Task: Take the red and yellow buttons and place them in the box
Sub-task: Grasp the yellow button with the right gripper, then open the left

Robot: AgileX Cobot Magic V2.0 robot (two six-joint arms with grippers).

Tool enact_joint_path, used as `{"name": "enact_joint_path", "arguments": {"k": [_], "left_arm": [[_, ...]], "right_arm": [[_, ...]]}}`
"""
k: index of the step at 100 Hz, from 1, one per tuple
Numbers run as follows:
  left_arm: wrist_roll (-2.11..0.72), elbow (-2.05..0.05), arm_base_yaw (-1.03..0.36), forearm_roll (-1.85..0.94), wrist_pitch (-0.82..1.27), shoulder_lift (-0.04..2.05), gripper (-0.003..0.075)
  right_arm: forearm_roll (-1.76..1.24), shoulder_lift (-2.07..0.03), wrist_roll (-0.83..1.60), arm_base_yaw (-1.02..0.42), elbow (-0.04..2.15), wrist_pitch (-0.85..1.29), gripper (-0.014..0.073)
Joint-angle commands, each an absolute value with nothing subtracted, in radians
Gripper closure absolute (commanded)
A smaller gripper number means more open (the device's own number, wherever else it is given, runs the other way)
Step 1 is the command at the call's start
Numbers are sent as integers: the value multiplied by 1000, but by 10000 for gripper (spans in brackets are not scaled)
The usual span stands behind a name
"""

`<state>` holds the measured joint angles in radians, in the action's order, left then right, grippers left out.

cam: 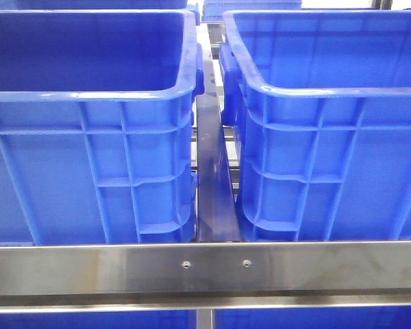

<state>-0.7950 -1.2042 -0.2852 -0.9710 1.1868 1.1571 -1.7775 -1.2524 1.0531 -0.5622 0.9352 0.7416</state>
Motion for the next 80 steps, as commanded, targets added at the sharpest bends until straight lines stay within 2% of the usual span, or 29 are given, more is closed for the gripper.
{"name": "enact_joint_path", "arguments": {"k": [1, 8, 29, 58, 65, 80], "left_arm": [[-797, -1229, -293, -1048, 1168, 1136, 689], [-797, -1229, -293, -1048, 1168, 1136, 689], [-797, -1229, -293, -1048, 1168, 1136, 689], [-797, -1229, -293, -1048, 1168, 1136, 689], [-797, -1229, -293, -1048, 1168, 1136, 689], [-797, -1229, -293, -1048, 1168, 1136, 684]], "right_arm": [[-1848, -1230, 1068, -563, 970, 762, -44], [-1848, -1230, 1068, -563, 970, 759, -3], [-1848, -1230, 1068, -563, 970, 746, 209], [-1848, -1230, 1068, -563, 970, 746, 562], [-1848, -1230, 1068, -563, 970, 746, 597], [-1848, -1230, 1068, -563, 970, 746, 600]]}}
